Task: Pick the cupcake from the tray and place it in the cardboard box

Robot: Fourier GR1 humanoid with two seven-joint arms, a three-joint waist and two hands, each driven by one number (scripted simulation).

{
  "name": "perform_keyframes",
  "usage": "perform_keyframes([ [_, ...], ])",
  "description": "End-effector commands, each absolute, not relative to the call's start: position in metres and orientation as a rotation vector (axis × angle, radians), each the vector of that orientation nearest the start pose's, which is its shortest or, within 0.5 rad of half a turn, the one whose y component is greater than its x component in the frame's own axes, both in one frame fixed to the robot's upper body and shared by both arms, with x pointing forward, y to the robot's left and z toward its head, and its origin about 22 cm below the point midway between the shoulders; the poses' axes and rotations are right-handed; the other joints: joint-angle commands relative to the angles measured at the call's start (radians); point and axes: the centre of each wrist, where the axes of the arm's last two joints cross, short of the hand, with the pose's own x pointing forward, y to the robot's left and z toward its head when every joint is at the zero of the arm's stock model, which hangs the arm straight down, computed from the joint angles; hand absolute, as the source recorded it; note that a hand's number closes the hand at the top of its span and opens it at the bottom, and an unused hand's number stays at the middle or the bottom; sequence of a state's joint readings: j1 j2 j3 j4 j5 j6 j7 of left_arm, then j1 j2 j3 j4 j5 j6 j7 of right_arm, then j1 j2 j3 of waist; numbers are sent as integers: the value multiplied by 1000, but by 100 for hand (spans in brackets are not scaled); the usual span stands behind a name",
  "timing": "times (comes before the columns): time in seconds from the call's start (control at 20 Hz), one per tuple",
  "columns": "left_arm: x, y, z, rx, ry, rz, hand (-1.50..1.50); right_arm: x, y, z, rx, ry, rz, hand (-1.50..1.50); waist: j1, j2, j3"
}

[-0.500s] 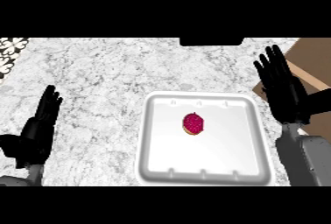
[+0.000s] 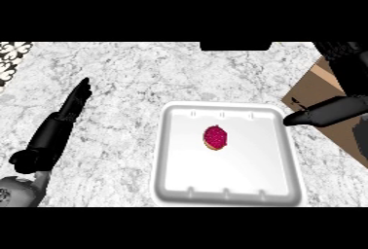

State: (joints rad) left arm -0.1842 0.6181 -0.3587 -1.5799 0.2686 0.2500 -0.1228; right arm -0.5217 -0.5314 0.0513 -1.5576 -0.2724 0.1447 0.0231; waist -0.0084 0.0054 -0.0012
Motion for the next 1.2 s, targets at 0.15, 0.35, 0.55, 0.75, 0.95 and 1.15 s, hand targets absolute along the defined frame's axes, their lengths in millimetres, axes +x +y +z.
perform_keyframes([
  [0.15,278,260,68,91,-1746,-527,0,338,-300,170,-48,-2071,990,-150,20,5,4],
  [0.35,283,258,60,88,-1771,-537,0,353,-287,176,-138,-2078,1214,-150,35,5,1],
  [0.55,285,268,64,99,-1748,-549,0,339,-272,176,-201,-1937,1450,-150,13,-5,0],
  [0.75,289,275,64,98,-1752,-547,0,332,-236,184,-312,-1761,1710,-150,12,-7,-1],
  [0.95,291,285,62,133,-1751,-530,0,310,-192,186,-312,-1659,1849,-150,5,-10,-1],
  [1.15,283,263,63,109,-1752,-520,0,288,-163,185,-422,-1586,1912,-150,8,-11,0],
])
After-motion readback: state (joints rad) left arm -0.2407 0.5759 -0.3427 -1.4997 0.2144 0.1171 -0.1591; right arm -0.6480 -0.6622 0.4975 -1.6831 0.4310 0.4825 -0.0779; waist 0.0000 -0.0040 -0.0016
